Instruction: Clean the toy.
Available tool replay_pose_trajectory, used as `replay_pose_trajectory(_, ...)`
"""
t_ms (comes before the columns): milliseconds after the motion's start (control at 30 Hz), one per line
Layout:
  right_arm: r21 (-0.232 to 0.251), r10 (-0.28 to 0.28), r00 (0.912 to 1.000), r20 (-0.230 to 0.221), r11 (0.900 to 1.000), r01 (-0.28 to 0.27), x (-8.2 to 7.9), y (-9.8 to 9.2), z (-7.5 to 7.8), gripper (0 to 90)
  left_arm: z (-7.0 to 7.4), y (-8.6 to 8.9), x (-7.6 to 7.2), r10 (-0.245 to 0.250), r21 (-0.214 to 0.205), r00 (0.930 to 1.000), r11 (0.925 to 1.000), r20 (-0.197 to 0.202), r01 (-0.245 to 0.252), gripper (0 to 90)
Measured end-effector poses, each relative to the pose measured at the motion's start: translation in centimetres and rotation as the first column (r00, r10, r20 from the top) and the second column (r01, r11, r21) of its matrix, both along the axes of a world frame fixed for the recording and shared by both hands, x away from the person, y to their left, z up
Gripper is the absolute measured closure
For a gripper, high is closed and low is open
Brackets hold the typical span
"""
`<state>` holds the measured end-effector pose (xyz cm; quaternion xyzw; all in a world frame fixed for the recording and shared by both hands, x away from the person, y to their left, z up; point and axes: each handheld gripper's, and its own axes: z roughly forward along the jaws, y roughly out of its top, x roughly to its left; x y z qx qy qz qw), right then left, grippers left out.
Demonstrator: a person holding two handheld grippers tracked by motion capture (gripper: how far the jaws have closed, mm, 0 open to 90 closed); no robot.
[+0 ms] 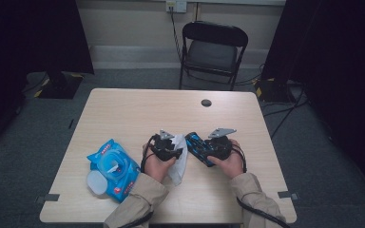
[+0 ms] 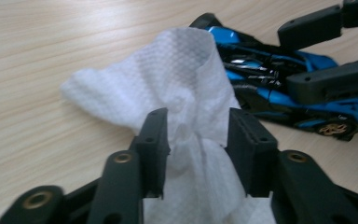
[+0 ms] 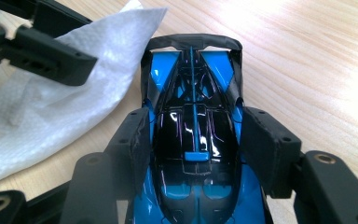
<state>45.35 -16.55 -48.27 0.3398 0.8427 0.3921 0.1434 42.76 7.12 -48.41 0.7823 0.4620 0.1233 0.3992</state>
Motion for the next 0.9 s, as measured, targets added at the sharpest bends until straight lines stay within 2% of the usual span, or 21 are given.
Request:
replay_pose_trajectory(33,-0.001,0.0,1.0,0.001,1.0,0.0,0.0,0.0,0.0,43.6,-0.1,0.0,-0.2,0.001,-0.005,1.0,1.0,-0.001,-0.001,54.6)
replay_pose_trajectory(100,-0.002,0.0,1.0,0.001,1.0,0.0,0.0,0.0,0.0,43.6,-0.4,-0.2,-0.4,-0.011,0.013,0.9999,0.9999,-0.009,0.011,53.9)
replay_pose_trajectory(167,-0.004,-0.001,1.0,0.002,1.0,0.001,0.0,0.1,0.0,43.6,-0.7,-0.5,-0.6,-0.034,0.041,0.999,0.9985,-0.028,0.035,60.5)
replay_pose_trajectory(200,-0.005,-0.002,1.0,0.001,1.0,0.002,0.0,0.1,0.0,43.6,-1.0,-0.6,-0.6,-0.038,0.048,0.999,0.9981,-0.024,0.039,61.8)
replay_pose_trajectory(333,-0.01,-0.001,1.0,0.002,0.9999,0.001,-0.1,0.1,0.1,43.6,-1.0,-0.5,-0.5,-0.03,0.058,0.9993,0.9978,-0.021,0.031,65.9)
replay_pose_trajectory(533,-0.01,-0.001,1.0,0.002,0.9999,0.001,0.0,0.1,0.1,43.6,-1.2,-0.6,-0.3,-0.037,0.067,0.9993,0.9971,-0.005,0.038,80.7)
replay_pose_trajectory(600,-0.01,-0.001,1.0,0.003,0.9999,0.001,0.0,0.1,0.1,43.6,-1.3,-0.8,-0.1,-0.027,0.044,0.9996,0.9987,-0.01,0.027,84.3)
replay_pose_trajectory(633,-0.01,-0.001,1.0,0.003,1.0,0.001,0.0,0.1,0.1,43.6,-1.3,-0.9,-0.1,-0.033,0.048,0.9994,0.9983,-0.007,0.033,84.9)
replay_pose_trajectory(900,-0.01,0.0,1.0,0.003,1.0,0.0,0.0,0.2,0.1,43.6,-1.7,-2.9,0.3,-0.078,-0.039,0.9968,0.9962,-0.018,0.078,85.4)
